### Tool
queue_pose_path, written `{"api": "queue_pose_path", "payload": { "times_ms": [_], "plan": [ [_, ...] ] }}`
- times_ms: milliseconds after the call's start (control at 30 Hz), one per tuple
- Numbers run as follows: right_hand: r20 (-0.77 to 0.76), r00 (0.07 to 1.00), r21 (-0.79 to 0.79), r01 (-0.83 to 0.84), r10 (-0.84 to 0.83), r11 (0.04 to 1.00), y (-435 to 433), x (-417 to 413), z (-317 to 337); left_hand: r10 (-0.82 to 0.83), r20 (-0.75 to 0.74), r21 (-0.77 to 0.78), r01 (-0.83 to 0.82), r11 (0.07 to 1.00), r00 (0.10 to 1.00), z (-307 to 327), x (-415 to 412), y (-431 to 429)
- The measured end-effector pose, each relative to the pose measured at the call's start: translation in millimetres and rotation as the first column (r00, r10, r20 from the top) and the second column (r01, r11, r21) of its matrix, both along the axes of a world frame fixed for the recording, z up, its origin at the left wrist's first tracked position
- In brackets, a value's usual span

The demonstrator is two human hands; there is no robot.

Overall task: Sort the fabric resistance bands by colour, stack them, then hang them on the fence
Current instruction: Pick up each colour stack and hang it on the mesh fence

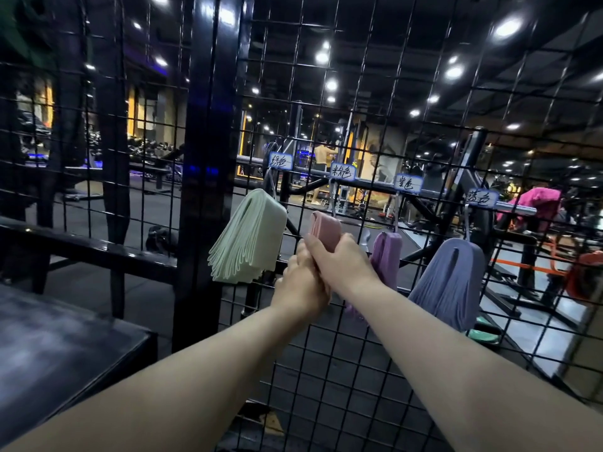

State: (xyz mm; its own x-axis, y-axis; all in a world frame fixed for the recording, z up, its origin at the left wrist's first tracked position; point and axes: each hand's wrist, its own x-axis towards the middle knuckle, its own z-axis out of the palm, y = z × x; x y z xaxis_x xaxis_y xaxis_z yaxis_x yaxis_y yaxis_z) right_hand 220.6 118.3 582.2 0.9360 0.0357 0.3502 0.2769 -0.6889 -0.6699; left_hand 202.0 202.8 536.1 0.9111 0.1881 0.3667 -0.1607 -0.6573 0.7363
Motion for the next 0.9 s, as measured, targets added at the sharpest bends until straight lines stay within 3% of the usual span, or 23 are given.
{"api": "queue_pose_path", "payload": {
  "times_ms": [167, 500, 800, 900],
  "plan": [
    [0.050, 0.998, -0.061, 0.040, -0.037, 0.997, 4.7, -0.8, 6.4, 0.012, -0.013, 0.101, -0.011, 0.995, 1.000, -3.5, 7.4, 4.1],
    [0.068, 0.997, -0.065, 0.026, -0.021, 0.998, 7.6, -4.5, 7.1, 0.004, 0.102, 0.015, -0.006, 1.000, 0.995, -13.7, 8.3, 9.3],
    [0.015, 1.000, -0.021, -0.001, 0.002, 1.000, 13.8, -1.3, 5.7, -0.064, 0.001, -0.068, 0.064, 0.996, 0.998, -11.7, 19.1, 7.9],
    [-0.031, 0.999, -0.021, -0.013, 0.012, 1.000, 13.2, -2.1, -4.8, -0.117, 0.101, -0.112, 0.128, 0.985, 0.988, -21.7, 19.5, 9.3]
  ]
}}
